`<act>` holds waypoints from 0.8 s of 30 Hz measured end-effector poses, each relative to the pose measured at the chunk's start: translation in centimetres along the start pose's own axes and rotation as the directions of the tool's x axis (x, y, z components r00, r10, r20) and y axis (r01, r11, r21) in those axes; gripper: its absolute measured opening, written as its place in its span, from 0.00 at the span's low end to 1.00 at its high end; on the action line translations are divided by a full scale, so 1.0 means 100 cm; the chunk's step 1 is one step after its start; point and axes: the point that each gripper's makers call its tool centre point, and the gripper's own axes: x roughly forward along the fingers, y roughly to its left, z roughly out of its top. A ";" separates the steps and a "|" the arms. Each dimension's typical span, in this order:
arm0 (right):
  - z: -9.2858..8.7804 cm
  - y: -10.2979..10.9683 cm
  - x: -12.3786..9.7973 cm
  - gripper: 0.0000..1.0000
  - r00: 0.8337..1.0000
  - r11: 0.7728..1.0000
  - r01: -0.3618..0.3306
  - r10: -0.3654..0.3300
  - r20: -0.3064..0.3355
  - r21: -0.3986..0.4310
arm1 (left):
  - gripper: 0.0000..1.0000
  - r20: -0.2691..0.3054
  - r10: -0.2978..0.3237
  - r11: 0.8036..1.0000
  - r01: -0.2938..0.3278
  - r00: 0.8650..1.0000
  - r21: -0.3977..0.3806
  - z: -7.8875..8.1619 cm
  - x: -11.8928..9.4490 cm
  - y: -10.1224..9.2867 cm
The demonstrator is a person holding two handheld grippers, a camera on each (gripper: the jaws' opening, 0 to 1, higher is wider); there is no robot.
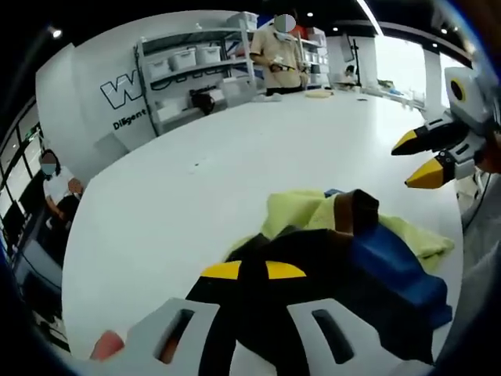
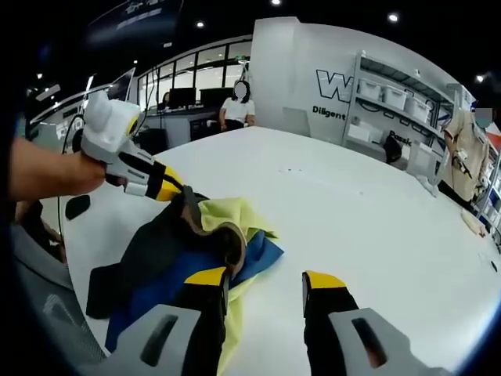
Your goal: Fold the garment on the visible template until the final outline fits inside the template.
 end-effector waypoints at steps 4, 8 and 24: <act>-0.001 0.000 0.000 0.35 1.000 1.000 0.000 0.000 -0.001 0.001 | 0.02 -0.006 0.000 1.000 0.000 1.000 -0.005 -0.001 -0.001 0.000; 0.000 0.000 0.001 0.35 1.000 1.000 -0.002 0.002 0.000 0.000 | 0.02 -0.004 0.009 1.000 -0.009 1.000 -0.007 -0.001 -0.003 0.000; 0.002 0.006 0.002 0.33 1.000 0.999 -0.017 0.017 -0.004 -0.028 | 0.02 0.042 0.047 0.997 -0.045 0.998 -0.062 0.006 -0.018 0.013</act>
